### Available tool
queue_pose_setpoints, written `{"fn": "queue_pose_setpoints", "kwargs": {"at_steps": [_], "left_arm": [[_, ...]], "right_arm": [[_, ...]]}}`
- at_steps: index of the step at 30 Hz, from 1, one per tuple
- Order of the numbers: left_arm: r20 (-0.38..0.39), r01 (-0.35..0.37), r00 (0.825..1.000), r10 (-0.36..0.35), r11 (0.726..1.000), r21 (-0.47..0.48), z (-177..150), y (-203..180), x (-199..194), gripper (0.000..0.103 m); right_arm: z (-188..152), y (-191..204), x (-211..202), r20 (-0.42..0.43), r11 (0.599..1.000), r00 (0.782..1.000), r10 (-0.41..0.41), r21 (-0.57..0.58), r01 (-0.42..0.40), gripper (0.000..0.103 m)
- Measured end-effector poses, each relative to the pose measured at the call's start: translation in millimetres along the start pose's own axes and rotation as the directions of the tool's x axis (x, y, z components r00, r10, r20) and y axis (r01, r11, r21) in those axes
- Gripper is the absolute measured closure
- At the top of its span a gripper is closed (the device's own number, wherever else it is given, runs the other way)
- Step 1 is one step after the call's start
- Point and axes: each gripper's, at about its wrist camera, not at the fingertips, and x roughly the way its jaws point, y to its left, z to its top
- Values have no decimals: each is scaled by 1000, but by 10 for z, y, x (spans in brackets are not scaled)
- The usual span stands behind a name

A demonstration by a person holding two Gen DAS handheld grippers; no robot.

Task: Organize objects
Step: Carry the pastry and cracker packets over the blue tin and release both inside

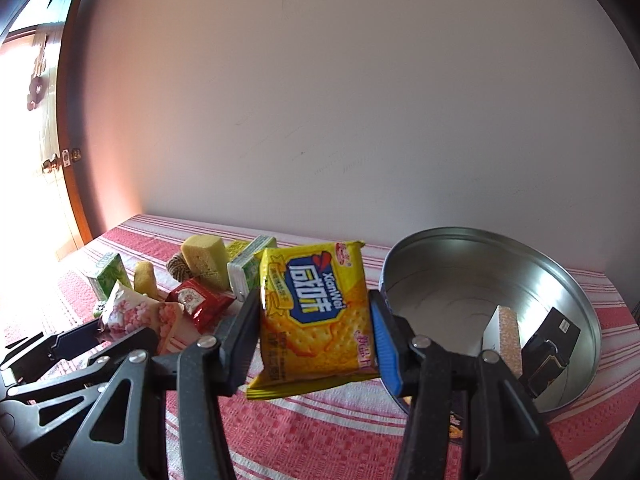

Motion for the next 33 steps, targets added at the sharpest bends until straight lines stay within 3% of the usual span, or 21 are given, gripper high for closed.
{"fn": "queue_pose_setpoints", "kwargs": {"at_steps": [13,20,33], "left_arm": [[41,40,998,-41,999,31,87,-227,-44,51],[86,99,991,-104,993,56,164,-492,-60,51],[68,215,971,-228,964,155,153,-1243,236,51]], "right_arm": [[26,-325,-34,15,995,995,-101,4,101,51],[47,-707,-41,3,984,984,-176,37,176,51],[48,-1595,15,-57,933,943,-327,140,332,51]]}}
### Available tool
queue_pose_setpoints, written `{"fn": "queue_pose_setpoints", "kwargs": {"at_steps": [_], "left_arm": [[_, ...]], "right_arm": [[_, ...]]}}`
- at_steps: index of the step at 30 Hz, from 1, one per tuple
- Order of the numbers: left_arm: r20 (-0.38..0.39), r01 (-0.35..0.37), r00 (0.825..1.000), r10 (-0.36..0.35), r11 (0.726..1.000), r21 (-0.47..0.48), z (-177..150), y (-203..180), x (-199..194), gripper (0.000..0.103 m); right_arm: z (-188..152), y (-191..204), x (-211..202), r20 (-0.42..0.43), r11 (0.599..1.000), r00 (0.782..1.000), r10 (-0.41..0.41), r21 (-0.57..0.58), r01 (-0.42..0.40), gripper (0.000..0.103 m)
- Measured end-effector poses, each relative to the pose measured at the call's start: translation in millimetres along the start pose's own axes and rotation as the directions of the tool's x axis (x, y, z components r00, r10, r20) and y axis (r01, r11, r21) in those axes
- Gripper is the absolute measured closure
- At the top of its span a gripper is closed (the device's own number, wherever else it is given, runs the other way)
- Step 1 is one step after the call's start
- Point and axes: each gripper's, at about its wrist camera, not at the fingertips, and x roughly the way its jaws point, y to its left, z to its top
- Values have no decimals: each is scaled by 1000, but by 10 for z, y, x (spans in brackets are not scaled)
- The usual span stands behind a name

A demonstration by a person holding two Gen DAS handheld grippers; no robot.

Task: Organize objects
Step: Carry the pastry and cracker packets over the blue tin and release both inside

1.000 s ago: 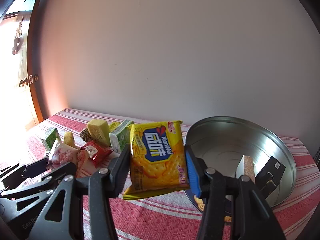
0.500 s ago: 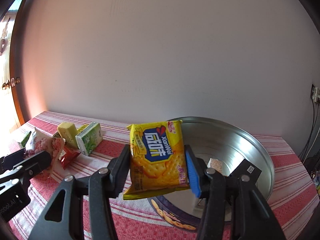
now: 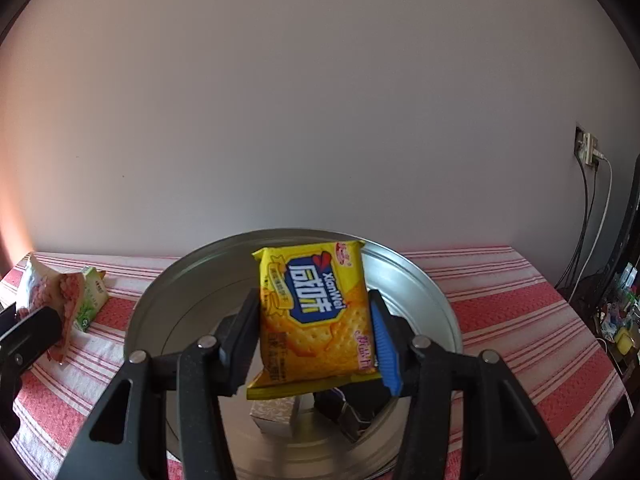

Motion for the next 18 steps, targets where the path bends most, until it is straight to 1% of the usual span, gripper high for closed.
{"fn": "queue_pose_setpoints", "kwargs": {"at_steps": [6,10,15,18], "left_arm": [[-24,19,1000,-18,999,41,-32,-164,257,51],[-48,27,999,-25,998,55,-72,-233,396,51],[-73,20,997,-15,998,67,-106,-261,546,51],[-80,13,997,-7,997,79,-119,-288,614,51]], "right_arm": [[14,-124,188,-42,998,997,-61,-30,60,51],[-9,-156,269,-86,997,994,-68,-40,65,51],[-3,-150,303,-97,994,992,-85,-71,78,51],[-10,-150,338,-107,995,991,-81,-71,74,51]]}}
